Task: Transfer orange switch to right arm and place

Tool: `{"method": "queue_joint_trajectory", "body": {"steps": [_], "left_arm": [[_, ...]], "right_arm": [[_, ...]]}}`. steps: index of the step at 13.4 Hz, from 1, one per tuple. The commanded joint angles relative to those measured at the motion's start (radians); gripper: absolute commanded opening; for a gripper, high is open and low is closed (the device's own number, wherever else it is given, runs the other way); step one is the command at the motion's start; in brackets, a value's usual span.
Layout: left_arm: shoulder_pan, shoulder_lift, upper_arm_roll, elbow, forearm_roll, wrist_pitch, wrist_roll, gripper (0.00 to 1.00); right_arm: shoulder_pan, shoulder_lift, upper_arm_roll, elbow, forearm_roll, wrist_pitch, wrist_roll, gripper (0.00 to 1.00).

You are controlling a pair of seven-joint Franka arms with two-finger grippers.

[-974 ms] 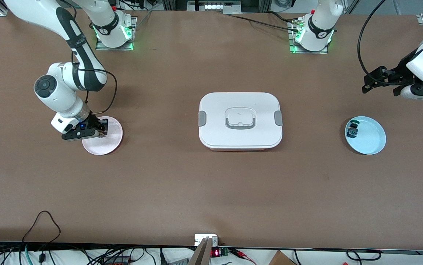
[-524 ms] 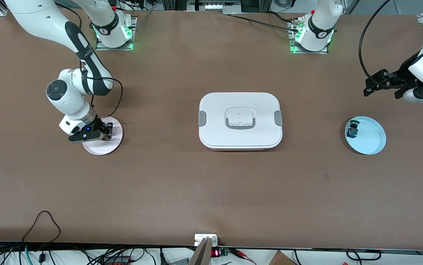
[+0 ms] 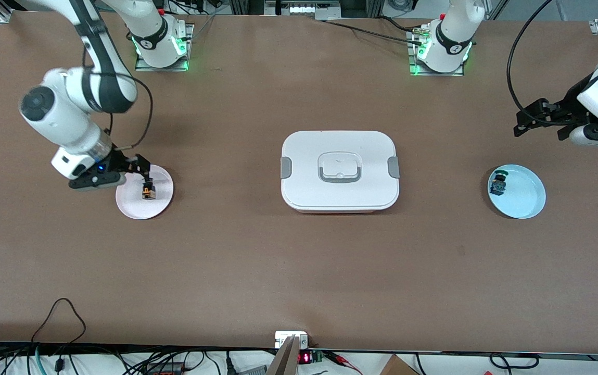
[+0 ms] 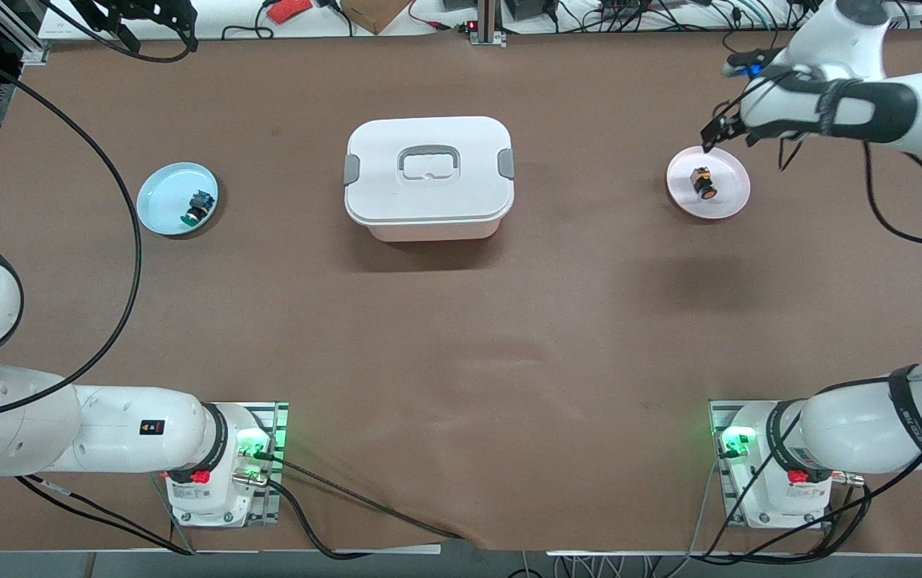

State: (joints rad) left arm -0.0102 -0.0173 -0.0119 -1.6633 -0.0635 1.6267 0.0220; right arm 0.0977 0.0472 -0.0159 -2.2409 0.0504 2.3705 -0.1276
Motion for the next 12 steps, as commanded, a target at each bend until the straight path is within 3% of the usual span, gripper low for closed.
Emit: {"method": "queue_joint_trajectory", "body": {"steps": [1, 5, 12], "left_arm": [[-0.004, 0.014, 0.0, 0.03, 0.028, -0.011, -0.008, 1.0], [-0.004, 0.014, 0.001, 0.03, 0.028, -0.013, -0.011, 1.0], [-0.004, 0.013, 0.001, 0.033, 0.028, -0.048, -0.007, 1.0]], "right_arm": [[0.002, -0.142, 0.004, 0.091, -0.012, -0.251, 0.013, 1.0], [-0.004, -0.153, -0.006, 0.459, -0.009, -0.653, 0.002, 1.0], [-0.001, -0.153, 0.002, 0.541, -0.01, -0.705, 0.009, 1.0]]}}
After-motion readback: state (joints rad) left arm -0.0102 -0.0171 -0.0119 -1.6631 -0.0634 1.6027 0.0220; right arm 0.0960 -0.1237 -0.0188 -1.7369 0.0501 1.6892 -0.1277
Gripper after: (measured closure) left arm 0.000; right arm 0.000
